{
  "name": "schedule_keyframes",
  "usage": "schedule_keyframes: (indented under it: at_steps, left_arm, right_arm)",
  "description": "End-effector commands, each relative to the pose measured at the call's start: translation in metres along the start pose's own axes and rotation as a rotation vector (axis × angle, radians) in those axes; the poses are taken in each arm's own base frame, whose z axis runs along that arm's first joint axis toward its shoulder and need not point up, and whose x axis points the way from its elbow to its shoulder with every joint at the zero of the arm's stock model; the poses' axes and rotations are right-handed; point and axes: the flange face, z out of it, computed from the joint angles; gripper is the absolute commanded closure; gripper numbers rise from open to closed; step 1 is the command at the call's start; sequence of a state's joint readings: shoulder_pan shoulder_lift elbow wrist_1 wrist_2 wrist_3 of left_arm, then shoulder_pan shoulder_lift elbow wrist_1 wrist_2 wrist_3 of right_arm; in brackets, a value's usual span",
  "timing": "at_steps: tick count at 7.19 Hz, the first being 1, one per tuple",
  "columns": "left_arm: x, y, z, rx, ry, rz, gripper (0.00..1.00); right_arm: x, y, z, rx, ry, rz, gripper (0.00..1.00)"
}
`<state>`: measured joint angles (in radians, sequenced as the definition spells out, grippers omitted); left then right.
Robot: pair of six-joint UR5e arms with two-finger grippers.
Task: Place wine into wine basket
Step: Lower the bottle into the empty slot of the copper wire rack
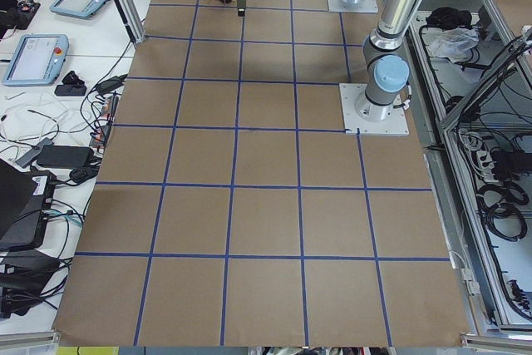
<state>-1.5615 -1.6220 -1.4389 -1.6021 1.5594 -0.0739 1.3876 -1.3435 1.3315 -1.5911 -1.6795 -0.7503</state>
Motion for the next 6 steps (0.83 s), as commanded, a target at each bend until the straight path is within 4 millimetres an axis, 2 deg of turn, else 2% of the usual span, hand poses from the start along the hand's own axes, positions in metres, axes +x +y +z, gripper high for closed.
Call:
schedule_keyframes:
  at_steps: [1, 6]
  left_arm:
    - [0.002, 0.000, 0.003, -0.008, 0.000, 0.002, 0.00]
    - [0.007, 0.004, 0.005, -0.014, -0.004, 0.016, 0.00]
  right_arm:
    - [0.002, -0.003, 0.005, -0.004, 0.000, -0.014, 1.00]
    - [0.007, -0.011, 0.027, -0.034, -0.020, -0.075, 1.00]
